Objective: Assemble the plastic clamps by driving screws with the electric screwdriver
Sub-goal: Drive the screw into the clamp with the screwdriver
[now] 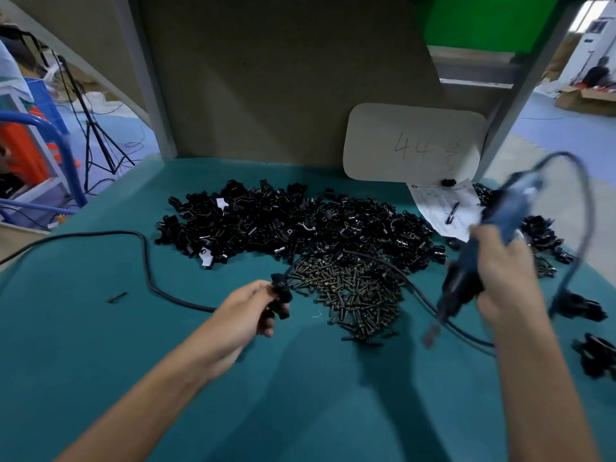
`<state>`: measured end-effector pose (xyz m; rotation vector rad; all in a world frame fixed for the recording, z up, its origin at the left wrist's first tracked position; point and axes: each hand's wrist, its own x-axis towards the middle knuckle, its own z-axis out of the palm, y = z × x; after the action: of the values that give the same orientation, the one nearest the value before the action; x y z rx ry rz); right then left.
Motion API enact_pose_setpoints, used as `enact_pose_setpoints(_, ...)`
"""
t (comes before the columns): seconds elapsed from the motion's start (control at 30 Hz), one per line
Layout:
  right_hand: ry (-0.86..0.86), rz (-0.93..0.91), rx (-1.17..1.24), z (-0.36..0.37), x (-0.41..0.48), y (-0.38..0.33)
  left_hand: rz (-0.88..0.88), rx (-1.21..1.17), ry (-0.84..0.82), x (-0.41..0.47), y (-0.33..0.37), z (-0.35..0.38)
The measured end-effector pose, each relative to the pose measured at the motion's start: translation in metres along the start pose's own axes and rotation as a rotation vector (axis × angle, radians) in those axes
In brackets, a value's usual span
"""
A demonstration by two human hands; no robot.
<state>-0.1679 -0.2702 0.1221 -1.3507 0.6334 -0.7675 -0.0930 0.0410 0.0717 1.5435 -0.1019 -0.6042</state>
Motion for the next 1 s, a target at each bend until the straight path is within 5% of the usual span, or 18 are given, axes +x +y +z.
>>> enact_pose_setpoints(0.1,-0.089,0.018,-0.675,-0.022,-0.001,0.041,-0.161,-0.416,-0.054,0.005,0.005,-0.001)
enact_pose_setpoints(0.17,-0.114,0.036,-0.927,-0.035,-0.007,0.067,-0.171,-0.494,-0.076,0.006,0.005,-0.002)
enact_pose_setpoints(0.33,-0.169,0.097,-1.224,-0.043,-0.003,0.095,-0.094,-0.252,-0.072,0.008,0.007,0.001)
enact_pose_setpoints(0.43,-0.180,-0.026,-1.391,-0.036,-0.008,0.086,-0.035,-0.073,-0.092,0.009,0.012,0.005)
enact_pose_setpoints(0.5,-0.231,-0.164,-1.222,-0.020,-0.019,0.068,-0.002,0.084,-0.125,0.009,0.015,0.009)
enact_pose_setpoints(0.6,-0.589,-0.185,-0.684,0.022,-0.048,0.039,0.041,0.303,-0.291,0.006,0.021,0.016)
enact_pose_setpoints(0.73,-0.900,-0.179,-0.600,0.058,-0.074,0.029,0.063,0.379,-0.495,0.002,0.028,0.024)
enact_pose_setpoints(0.87,-0.934,0.085,-0.254,0.060,-0.078,0.029,0.139,0.432,-0.488,-0.001,0.030,0.020)
enact_pose_setpoints(1.0,-0.834,0.248,-0.063,0.061,-0.080,0.035,0.326,0.787,-0.225,-0.004,0.025,0.019)
